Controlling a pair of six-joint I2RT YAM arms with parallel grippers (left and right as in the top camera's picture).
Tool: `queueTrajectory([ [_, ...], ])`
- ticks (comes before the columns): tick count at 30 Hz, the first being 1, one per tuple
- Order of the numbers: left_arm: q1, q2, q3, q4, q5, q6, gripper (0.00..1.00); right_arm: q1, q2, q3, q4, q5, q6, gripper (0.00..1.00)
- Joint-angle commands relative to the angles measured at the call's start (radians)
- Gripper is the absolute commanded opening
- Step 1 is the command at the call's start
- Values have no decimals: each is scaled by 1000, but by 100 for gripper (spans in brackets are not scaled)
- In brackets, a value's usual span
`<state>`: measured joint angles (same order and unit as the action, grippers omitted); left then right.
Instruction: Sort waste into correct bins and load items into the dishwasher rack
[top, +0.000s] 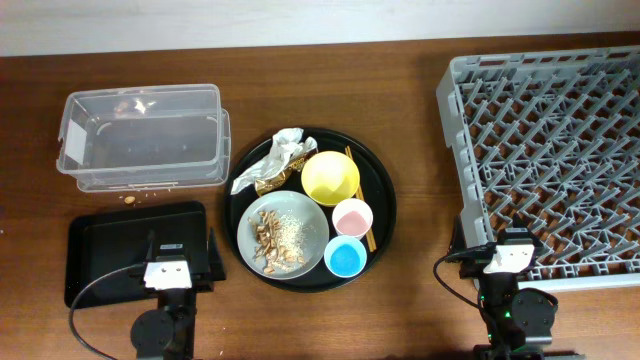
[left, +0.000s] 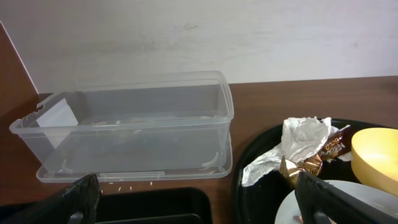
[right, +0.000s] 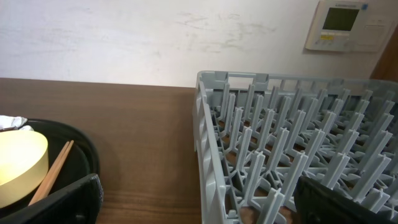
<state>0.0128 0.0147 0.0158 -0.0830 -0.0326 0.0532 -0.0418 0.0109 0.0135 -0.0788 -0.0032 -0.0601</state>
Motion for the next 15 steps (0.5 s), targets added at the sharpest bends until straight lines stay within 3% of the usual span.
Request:
queueTrajectory([
  [1,3,-5,-7,0,11,16,99,-5,-5,-8,-2,8,-3,99],
  [5,3,-5,-6,25,54,-15,99,-5,-5,-8,-2,8,-3,99],
  [6,3,-5,-6,58,159,-79,99,-5,-5,-8,-2,8,-3,99],
  [7,3,-5,-6,100,429,-207,99,-5,-5,-8,-2,8,-3,99],
  [9,3,-5,-6,172,774,-368,99,-5,-5,-8,-2,8,-3,99],
  [11,3,-5,-6,260,985,-472,99,-5,-5,-8,-2,8,-3,99],
  [13,3,-5,-6,354,1088,-491,99,-5,-5,-8,-2,8,-3,99],
  [15,3,-5,-6,480,1097,-538,99,-5,-5,-8,-2,8,-3,99],
])
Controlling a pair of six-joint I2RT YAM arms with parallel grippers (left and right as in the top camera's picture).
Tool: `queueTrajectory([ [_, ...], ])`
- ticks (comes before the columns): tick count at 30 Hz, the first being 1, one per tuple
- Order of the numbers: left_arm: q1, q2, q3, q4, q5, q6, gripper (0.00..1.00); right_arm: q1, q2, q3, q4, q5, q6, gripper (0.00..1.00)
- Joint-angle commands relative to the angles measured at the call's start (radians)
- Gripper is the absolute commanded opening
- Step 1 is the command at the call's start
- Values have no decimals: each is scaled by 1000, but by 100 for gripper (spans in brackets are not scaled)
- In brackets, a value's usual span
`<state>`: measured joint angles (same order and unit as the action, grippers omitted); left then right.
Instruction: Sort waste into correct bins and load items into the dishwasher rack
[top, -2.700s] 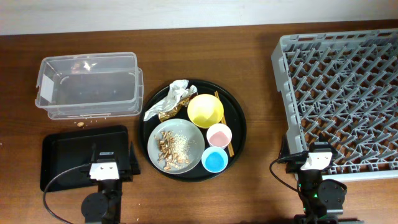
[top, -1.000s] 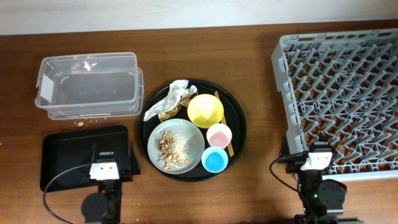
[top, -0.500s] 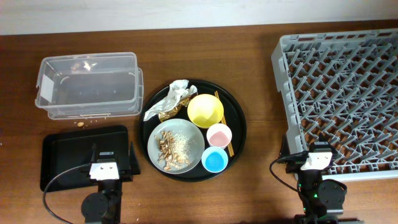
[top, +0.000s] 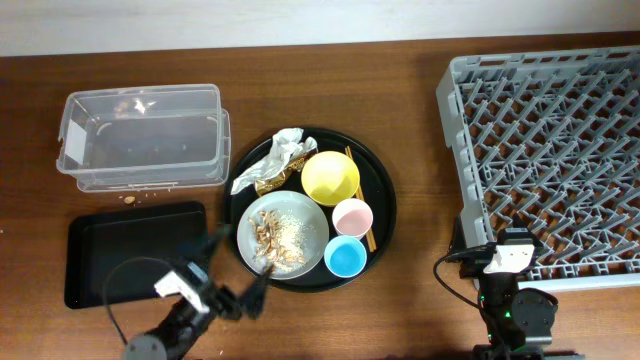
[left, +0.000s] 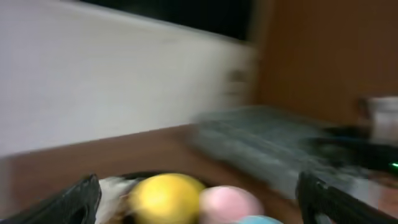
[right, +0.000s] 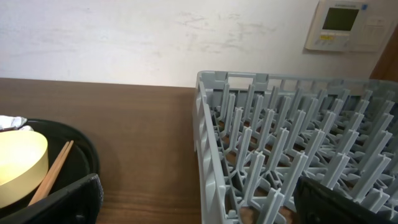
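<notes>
A round black tray (top: 380, 170) holds a grey plate of food scraps (top: 283, 233), a yellow bowl (top: 330, 177), a pink cup (top: 352, 216), a blue cup (top: 345, 257), wooden chopsticks (top: 351, 160) and a crumpled wrapper (top: 272, 160). My left gripper (top: 236, 266) stands open at the tray's front-left rim, turned toward the dishes. Its blurred wrist view shows the yellow bowl (left: 168, 198) and pink cup (left: 233, 202) between the open fingers (left: 68, 199). My right gripper (top: 505, 247) rests open at the near-left corner of the grey dishwasher rack (top: 550, 150).
A clear plastic bin (top: 142, 137) sits at the back left, with a few crumbs in front of it. A flat black bin (top: 120, 245) lies at the front left. The rack's left wall (right: 208, 143) stands just ahead of my right gripper, with the chopsticks (right: 53, 171) at its left.
My left arm has swung from facing the clear bin over the black bin to facing right, toward the tray's dishes. Its view is blurred. The right arm has not moved.
</notes>
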<state>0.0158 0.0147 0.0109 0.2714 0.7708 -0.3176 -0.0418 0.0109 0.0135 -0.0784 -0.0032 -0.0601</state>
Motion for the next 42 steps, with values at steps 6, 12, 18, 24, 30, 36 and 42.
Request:
queueTrajectory([
  [6,0,44,133,54,101,-165,99,-5,-5,-8,-3,8,-3,99],
  [12,0,424,556,-528,66,213,99,-5,-5,-8,-3,8,-3,99],
  [18,0,926,1052,-939,167,333,99,-5,-5,-8,-3,8,-3,99],
  [24,-93,1205,1333,-1123,-182,334,100,-5,-5,-8,-3,8,-3,99],
  [30,-359,1501,1675,-1462,-871,333,99,-5,-5,-8,-3,8,-3,99],
  [36,-421,1625,1687,-1400,-810,333,99,-5,-5,-8,-3,8,-3,99],
  [42,-421,1776,1687,-1271,-813,310,99,-5,-5,-8,-3,8,-3,99],
])
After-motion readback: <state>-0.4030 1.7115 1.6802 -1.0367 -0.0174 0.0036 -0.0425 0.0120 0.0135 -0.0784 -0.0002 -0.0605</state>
